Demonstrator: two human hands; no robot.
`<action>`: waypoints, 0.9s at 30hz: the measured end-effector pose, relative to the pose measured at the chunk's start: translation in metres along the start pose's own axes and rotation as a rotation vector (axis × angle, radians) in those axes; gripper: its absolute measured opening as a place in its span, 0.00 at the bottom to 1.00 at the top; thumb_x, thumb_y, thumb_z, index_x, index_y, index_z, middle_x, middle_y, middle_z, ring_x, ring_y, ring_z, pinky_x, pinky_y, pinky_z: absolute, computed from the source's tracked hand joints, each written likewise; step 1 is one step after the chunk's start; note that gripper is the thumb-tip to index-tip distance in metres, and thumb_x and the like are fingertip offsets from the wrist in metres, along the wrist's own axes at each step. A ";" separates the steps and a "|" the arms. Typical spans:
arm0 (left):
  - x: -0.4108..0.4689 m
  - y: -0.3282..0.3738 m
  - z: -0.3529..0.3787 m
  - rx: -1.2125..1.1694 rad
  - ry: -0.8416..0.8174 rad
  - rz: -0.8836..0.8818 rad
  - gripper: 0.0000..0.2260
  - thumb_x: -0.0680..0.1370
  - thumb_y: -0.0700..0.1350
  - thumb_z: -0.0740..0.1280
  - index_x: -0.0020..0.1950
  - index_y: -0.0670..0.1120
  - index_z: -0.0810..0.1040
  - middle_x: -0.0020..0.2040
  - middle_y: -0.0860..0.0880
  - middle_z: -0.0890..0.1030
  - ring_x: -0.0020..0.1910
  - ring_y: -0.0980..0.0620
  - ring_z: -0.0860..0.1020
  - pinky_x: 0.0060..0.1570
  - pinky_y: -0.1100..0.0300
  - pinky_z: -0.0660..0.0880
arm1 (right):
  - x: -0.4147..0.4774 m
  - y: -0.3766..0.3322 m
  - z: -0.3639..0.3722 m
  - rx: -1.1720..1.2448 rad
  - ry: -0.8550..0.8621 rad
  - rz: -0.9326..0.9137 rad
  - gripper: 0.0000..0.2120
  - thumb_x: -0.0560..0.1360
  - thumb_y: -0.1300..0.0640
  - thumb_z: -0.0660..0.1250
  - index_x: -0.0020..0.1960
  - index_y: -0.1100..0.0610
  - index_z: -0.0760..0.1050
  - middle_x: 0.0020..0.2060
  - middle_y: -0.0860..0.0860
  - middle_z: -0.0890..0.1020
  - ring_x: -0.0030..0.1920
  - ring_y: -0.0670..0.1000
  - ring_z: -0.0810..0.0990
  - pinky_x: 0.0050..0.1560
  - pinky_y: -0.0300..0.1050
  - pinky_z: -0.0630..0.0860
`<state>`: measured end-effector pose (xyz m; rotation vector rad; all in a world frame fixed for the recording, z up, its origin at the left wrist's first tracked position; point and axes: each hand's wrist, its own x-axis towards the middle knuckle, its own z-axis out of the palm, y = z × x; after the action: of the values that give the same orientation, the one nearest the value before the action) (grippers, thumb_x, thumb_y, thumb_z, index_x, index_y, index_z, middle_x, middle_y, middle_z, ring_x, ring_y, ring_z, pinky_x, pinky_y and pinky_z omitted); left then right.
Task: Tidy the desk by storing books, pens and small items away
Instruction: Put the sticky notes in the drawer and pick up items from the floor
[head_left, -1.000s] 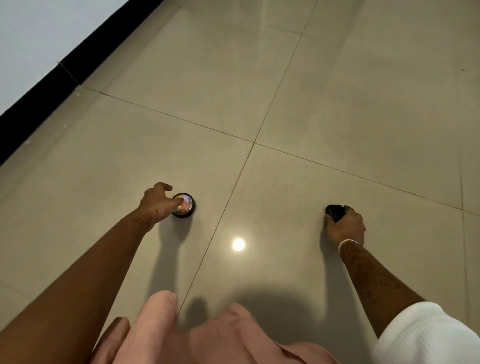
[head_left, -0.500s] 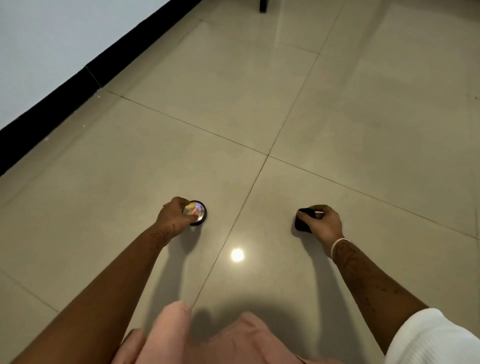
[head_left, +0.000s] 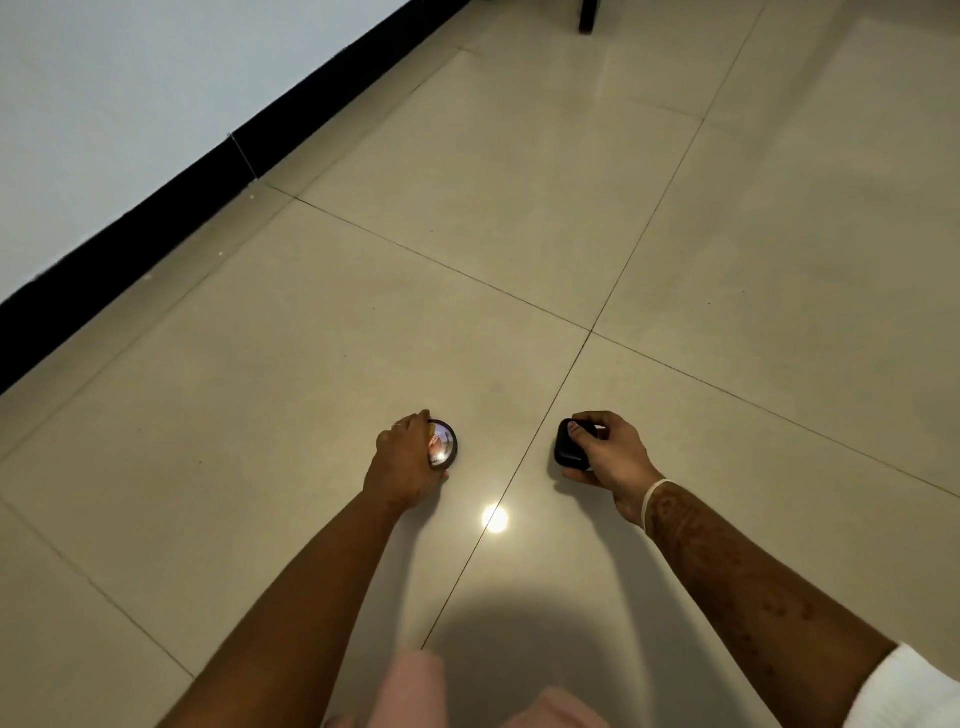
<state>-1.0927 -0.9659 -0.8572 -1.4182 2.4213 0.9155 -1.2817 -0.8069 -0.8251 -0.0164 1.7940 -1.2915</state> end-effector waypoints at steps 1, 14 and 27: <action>0.001 -0.002 0.002 0.019 0.018 0.005 0.41 0.69 0.48 0.77 0.77 0.44 0.59 0.74 0.44 0.66 0.71 0.42 0.65 0.68 0.53 0.63 | 0.000 0.001 0.000 0.007 0.003 0.005 0.12 0.78 0.61 0.66 0.61 0.60 0.72 0.50 0.55 0.76 0.42 0.51 0.80 0.29 0.41 0.80; -0.031 0.053 -0.058 -1.018 0.181 -0.265 0.26 0.66 0.41 0.79 0.60 0.44 0.71 0.57 0.43 0.77 0.53 0.46 0.79 0.42 0.56 0.82 | -0.030 -0.038 0.041 0.130 -0.086 -0.002 0.11 0.78 0.61 0.65 0.60 0.55 0.74 0.58 0.59 0.76 0.48 0.56 0.81 0.38 0.45 0.82; -0.230 0.128 -0.317 -1.615 0.355 -0.397 0.23 0.69 0.38 0.77 0.62 0.39 0.76 0.55 0.42 0.82 0.45 0.51 0.83 0.38 0.62 0.80 | -0.256 -0.262 0.116 0.308 -0.341 -0.007 0.16 0.81 0.61 0.60 0.67 0.48 0.71 0.59 0.54 0.77 0.57 0.60 0.80 0.46 0.46 0.81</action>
<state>-1.0346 -0.9436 -0.4497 -2.3734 1.0292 2.8687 -1.1729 -0.8902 -0.4667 -0.0675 1.2989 -1.4605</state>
